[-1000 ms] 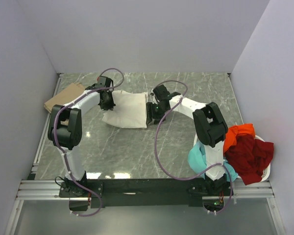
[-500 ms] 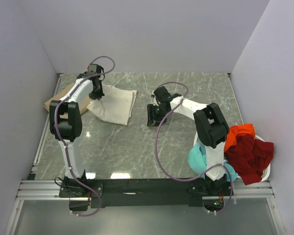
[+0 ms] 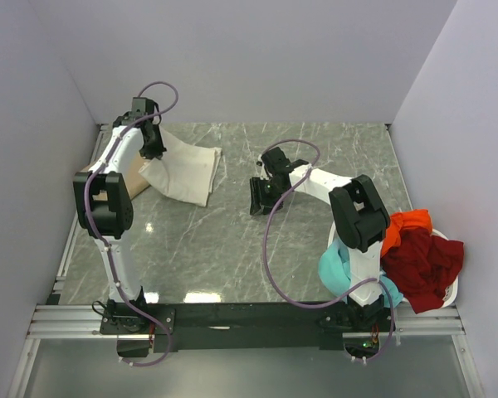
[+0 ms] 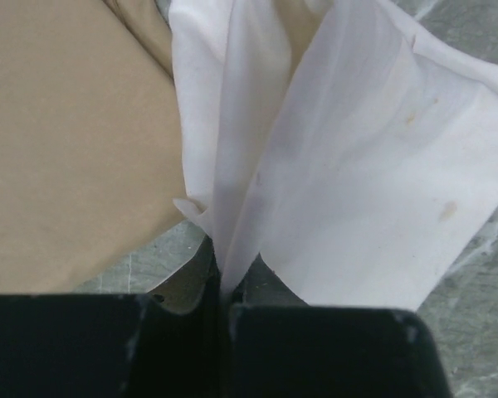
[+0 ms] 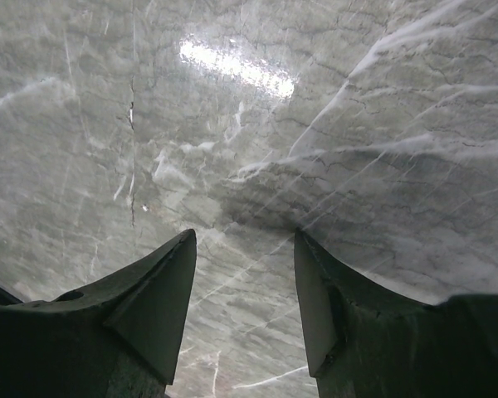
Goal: Fold and stack the t-shirts
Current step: Neatly place the folded tshirt to the corner
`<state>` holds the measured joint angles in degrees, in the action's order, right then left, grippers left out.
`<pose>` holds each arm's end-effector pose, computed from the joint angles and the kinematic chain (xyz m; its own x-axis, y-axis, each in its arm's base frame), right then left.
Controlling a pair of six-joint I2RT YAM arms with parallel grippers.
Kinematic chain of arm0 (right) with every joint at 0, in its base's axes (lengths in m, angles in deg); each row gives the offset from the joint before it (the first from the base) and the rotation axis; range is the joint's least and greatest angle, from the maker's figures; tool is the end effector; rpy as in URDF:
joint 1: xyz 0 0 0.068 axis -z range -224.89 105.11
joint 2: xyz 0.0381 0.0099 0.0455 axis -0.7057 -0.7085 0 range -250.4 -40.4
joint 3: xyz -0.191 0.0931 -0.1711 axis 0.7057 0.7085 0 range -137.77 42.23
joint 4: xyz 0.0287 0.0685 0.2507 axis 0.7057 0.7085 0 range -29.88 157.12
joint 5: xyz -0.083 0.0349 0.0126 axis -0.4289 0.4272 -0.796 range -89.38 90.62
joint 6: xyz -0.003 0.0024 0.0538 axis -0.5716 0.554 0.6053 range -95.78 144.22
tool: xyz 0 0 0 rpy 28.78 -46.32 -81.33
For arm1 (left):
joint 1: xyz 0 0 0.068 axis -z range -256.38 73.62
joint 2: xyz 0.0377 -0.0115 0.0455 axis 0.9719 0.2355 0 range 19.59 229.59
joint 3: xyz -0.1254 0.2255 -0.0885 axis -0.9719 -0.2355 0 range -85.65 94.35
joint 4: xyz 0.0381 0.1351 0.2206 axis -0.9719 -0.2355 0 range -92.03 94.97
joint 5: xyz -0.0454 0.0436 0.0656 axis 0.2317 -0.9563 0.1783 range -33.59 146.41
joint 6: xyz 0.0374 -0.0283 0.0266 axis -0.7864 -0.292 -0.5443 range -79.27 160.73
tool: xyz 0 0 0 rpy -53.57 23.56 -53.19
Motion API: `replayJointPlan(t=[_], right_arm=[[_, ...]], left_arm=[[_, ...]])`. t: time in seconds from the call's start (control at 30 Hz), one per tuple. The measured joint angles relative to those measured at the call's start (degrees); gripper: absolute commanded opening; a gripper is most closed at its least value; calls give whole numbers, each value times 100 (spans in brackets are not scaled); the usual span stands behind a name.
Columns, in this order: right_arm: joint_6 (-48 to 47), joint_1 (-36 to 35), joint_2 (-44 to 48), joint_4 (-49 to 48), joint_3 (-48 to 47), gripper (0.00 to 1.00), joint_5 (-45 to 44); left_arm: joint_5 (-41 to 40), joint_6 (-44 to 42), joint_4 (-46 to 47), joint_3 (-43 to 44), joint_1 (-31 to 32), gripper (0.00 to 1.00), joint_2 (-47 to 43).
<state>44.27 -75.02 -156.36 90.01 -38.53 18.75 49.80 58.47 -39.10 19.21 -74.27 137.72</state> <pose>0.3540 0.2183 0.1607 -0.9393 -0.1685 -0.2989 -0.2858 0.8664 0.4096 0.4557 -0.0125 0.2564 -0.7935 -0.2737 -0.5436 -0.2807 0.9571 -0.0721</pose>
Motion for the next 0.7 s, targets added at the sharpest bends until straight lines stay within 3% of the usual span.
replayJointPlan(t=[0.37, 0.7], right_arm=[[0, 0, 68, -111, 120, 58, 24], [11, -4, 142, -205, 247, 57, 92]], left_arm=[[542, -2, -262, 929, -409, 0, -39], [1410, 273, 0, 573, -1187, 0, -509]])
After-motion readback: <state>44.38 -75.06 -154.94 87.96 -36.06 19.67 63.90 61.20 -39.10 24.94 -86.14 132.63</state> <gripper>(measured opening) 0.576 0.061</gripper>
